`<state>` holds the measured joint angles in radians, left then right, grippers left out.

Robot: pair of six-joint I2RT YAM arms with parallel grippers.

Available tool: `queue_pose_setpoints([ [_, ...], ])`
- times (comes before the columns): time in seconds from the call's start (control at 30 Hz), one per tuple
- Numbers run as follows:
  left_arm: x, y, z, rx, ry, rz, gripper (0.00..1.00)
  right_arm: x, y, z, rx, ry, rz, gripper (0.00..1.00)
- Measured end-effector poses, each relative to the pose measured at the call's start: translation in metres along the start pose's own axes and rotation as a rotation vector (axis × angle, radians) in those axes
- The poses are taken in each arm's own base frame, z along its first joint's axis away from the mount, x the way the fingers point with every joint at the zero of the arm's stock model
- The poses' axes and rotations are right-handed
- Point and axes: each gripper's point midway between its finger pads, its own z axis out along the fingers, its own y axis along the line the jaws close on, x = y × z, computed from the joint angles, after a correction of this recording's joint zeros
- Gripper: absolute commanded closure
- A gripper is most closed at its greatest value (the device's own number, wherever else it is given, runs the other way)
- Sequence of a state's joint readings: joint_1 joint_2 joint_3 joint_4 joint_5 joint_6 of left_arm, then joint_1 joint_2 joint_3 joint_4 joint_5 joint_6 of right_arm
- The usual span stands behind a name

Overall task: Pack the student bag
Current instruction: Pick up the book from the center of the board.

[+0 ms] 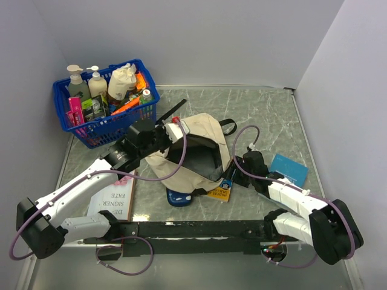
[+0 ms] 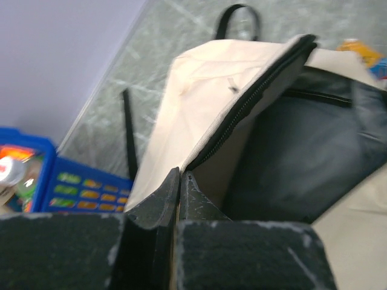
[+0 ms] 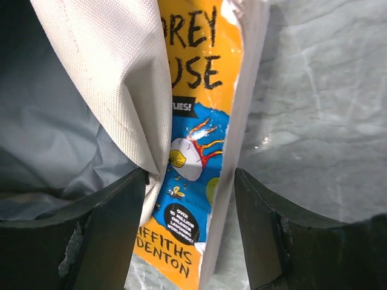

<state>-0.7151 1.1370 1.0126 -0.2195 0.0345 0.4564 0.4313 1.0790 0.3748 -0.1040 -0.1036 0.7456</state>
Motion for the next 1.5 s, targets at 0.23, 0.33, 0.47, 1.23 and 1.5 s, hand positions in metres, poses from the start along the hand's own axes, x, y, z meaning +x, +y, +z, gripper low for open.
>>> queue_pose_setpoints([
  [0.23, 0.023, 0.030, -0.002, -0.194, 0.062, 0.030, 0.99, 0.002, 0.003, -0.010, -0.047, -0.028, 0.017, 0.28],
  [0.33, 0.032, 0.039, -0.007, -0.239, 0.082, 0.021, 0.99, -0.006, 0.009, -0.023, -0.084, -0.089, 0.015, 0.27],
  [0.47, 0.035, 0.042, -0.016, -0.264, 0.080, 0.014, 0.99, -0.018, 0.013, -0.033, -0.113, -0.150, 0.022, 0.29],
  [1.23, 0.034, 0.039, -0.019, -0.246, 0.066, -0.014, 0.99, -0.019, -0.018, 0.003, 0.016, -0.049, 0.123, 0.38],
  [1.5, 0.033, 0.037, -0.018, -0.238, 0.060, -0.013, 0.99, -0.028, 0.017, -0.002, -0.038, -0.046, 0.058, 0.46],
])
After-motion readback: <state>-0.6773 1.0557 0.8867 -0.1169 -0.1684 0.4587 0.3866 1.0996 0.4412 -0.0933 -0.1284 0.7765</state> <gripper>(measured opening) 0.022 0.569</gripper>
